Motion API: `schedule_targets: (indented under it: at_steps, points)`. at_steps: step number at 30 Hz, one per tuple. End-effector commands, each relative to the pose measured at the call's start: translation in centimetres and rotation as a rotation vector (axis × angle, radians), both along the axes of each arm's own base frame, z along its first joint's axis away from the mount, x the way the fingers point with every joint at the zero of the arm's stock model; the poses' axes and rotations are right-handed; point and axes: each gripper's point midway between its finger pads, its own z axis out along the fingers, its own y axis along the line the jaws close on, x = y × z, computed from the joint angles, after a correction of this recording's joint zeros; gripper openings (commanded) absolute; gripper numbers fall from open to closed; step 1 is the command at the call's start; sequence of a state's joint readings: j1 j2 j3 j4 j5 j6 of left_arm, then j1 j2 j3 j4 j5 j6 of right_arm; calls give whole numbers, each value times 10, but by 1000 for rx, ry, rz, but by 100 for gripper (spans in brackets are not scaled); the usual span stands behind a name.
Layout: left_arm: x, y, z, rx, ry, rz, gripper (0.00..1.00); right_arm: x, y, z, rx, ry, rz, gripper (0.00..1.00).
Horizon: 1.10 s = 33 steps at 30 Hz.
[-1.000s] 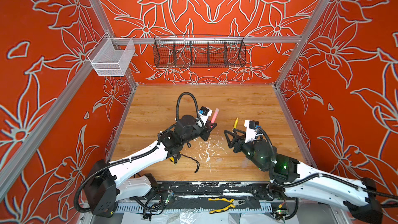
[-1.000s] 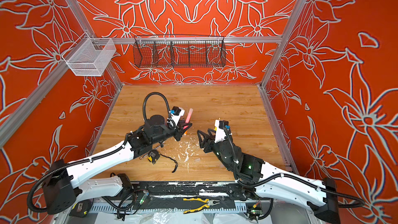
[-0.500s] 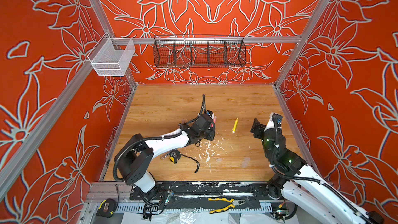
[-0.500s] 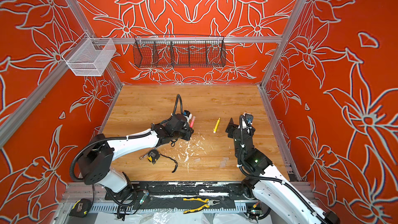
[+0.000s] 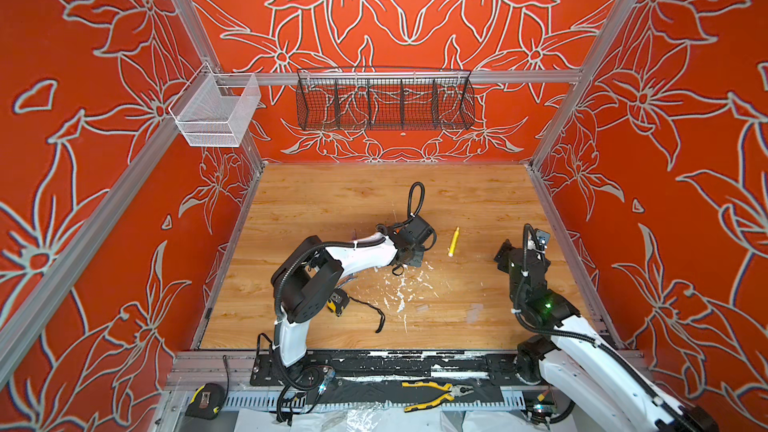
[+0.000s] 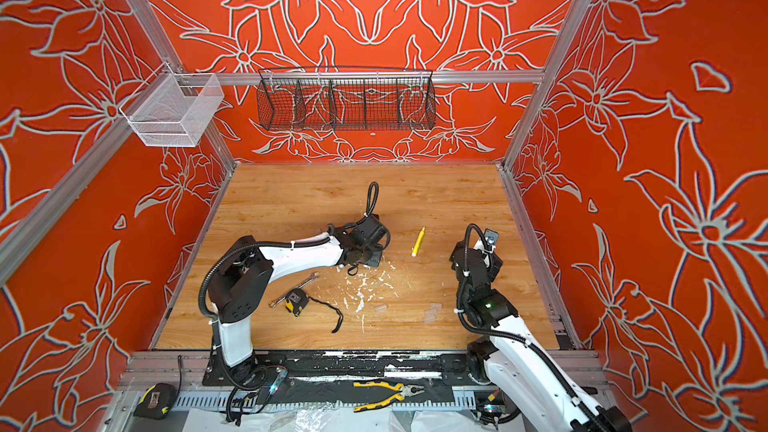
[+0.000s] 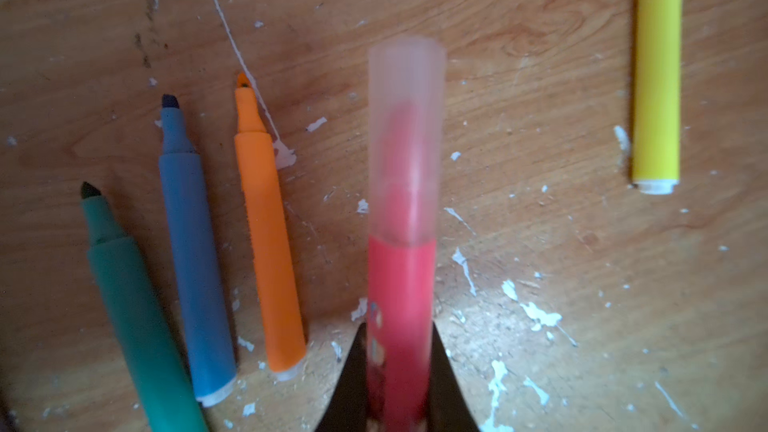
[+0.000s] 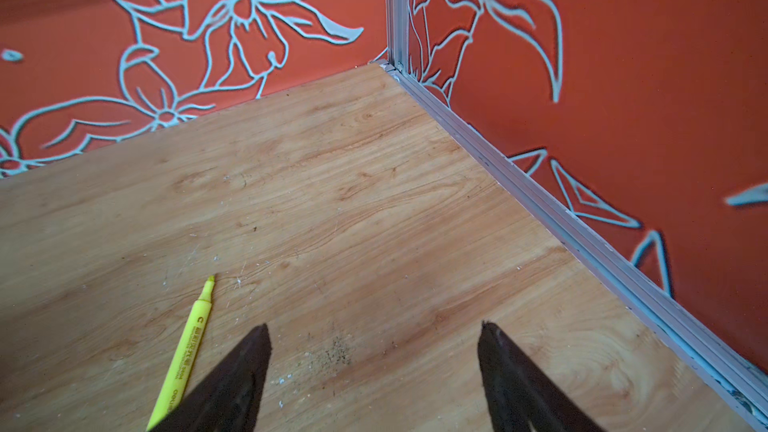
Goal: Insert the pens into the pen caps
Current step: 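Lower the capped pink highlighter beside the purple marker and release it with the left gripper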
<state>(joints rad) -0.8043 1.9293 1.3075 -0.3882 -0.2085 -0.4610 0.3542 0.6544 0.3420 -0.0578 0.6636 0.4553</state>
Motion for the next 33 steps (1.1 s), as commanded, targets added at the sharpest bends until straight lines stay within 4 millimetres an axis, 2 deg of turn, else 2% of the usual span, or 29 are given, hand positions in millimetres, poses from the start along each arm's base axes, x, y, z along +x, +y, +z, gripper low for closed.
schedule_targets:
  at_steps: [1,8,10,12,16,21,27,33]
  points:
    - [5,6,-9,56,14,40,0,-6,2,-1,46,-52,20,82]
    - [16,-8,-20,71,40,38,0,-12,0,0,65,-91,28,84]
    - [15,-6,-13,72,36,47,0,-11,1,-1,63,-82,30,84]
    - [17,5,-4,91,-4,70,0,-9,2,-1,59,-72,30,84]
    - [21,45,11,90,-25,139,0,-5,4,-2,53,-52,35,84]
    - [21,109,22,57,-53,273,0,-5,4,-2,54,-54,38,84]
    - [19,175,2,82,0,413,0,-6,4,-2,56,-57,37,84]
    - [21,206,-20,102,46,492,0,-6,5,-2,56,-58,40,84]
